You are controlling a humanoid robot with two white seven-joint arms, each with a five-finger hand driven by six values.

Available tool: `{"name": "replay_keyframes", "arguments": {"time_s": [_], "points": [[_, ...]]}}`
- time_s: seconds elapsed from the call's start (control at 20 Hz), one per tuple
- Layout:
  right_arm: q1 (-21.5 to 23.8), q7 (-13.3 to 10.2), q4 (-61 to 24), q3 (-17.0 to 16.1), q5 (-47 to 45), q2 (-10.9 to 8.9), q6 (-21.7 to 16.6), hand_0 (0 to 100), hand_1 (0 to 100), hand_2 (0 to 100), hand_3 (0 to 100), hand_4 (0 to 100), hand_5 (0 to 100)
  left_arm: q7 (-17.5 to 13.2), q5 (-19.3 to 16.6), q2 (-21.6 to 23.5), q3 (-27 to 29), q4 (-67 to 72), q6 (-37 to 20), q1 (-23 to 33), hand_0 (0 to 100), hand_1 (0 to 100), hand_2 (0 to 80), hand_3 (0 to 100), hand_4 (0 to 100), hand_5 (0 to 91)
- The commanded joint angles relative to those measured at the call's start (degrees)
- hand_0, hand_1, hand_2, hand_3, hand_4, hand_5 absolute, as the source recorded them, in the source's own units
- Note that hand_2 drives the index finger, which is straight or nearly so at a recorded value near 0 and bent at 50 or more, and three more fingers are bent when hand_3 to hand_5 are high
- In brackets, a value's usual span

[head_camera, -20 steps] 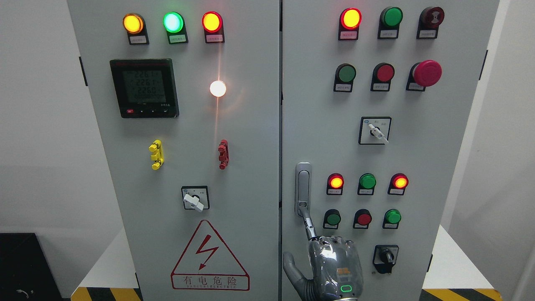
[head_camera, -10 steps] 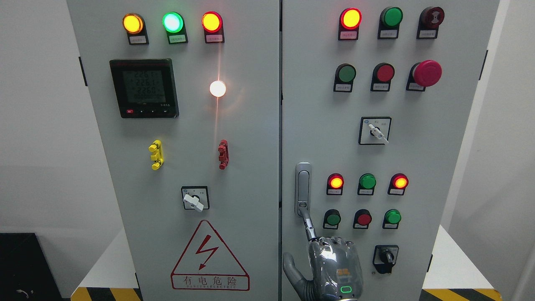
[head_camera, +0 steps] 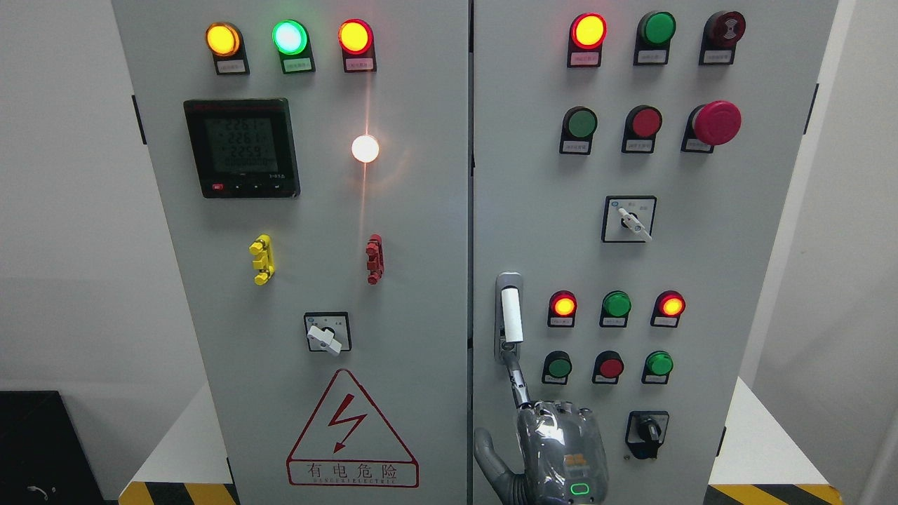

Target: Release door handle

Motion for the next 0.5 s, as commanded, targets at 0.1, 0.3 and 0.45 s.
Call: {"name": "replay_keyframes", "arguments": {"time_s": [0.1,0.3,0.45], "points": [[0.3,-0.2,0.4,0.1,0.0,0.01,-0.1,48,35,5,100,100,100,0.0,0.0,0.0,0.0,0.0,0.0,0.0,12,56,0.0,0,0,0.0],[0.3,-0.2,0.4,0.1,0.0,0.01,-0.1,48,35,5,100,100,100,0.0,0.0,0.0,0.0,0.0,0.0,0.0,12,56,0.0,0,0,0.0],[0.3,-0.3,0.3,0.1,0.0,0.01,-0.2,48,35,5,100,100,100,0.0,0.0,0.0,0.0,0.0,0.0,0.0,12,56,0.0,0,0,0.0]]}}
